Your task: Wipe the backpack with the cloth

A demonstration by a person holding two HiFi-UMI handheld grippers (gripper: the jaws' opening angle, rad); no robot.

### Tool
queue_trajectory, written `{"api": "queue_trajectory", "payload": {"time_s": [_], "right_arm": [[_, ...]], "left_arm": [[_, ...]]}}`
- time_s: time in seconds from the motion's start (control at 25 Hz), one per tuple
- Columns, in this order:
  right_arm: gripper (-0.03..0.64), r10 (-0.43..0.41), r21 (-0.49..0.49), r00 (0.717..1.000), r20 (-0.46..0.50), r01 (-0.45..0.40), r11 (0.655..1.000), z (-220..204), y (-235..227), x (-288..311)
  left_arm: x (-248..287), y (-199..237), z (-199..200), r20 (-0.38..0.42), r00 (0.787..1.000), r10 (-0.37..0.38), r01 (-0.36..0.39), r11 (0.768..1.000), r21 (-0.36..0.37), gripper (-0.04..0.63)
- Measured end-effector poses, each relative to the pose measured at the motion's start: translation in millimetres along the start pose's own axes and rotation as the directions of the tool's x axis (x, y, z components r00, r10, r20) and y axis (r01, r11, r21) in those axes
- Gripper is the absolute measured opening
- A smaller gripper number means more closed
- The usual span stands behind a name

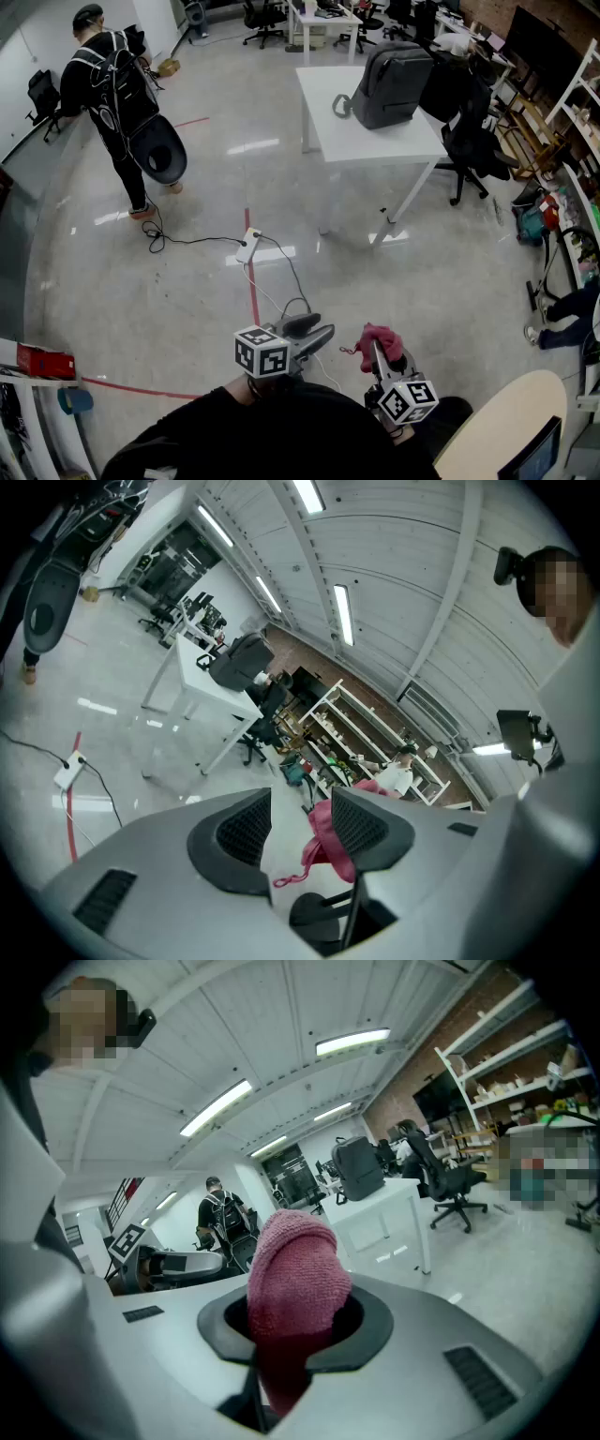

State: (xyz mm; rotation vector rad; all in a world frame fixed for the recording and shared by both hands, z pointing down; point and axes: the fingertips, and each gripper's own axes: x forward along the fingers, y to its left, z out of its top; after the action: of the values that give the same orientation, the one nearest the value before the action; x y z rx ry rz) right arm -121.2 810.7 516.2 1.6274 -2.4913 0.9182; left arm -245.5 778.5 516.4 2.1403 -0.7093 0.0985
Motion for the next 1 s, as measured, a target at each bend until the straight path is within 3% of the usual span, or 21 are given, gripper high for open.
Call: {"api": "queue_trajectory", "payload": {"time_s": [0.2,0.4,0.72,1.0], "right_arm": [[0.092,-0.022,0.038,1.000,-0.006,0.022,0.999,-37.3,-28.5,-100.4],[0.092,-0.014,0.043,0.999,-0.032,0.015,0.999,-72.1,-28.2,-150.9],[0.092,-0.048,0.063,0.999,0.021,0.047,0.997,-70.2,-8.5,-165.1],[0.092,-0.010,0.010,0.999,-0.047,0.011,1.000,-88.2,56.6,-102.5]], "left_arm": [[13.5,-72.5,-92.0,-0.031,1.000,-0.005,0.004,0.999,-0.043,0.213],[3.3,-92.0,-137.2,-0.052,0.998,0.033,-0.038,0.995,-0.094,0.207],[-19.9,-113.5,-133.0,-0.065,0.998,-0.005,0.005,1.000,0.000,0.206],[-104.9,-35.9,-105.8,0.056,0.996,0.063,-0.057,0.992,-0.117,0.202]]}}
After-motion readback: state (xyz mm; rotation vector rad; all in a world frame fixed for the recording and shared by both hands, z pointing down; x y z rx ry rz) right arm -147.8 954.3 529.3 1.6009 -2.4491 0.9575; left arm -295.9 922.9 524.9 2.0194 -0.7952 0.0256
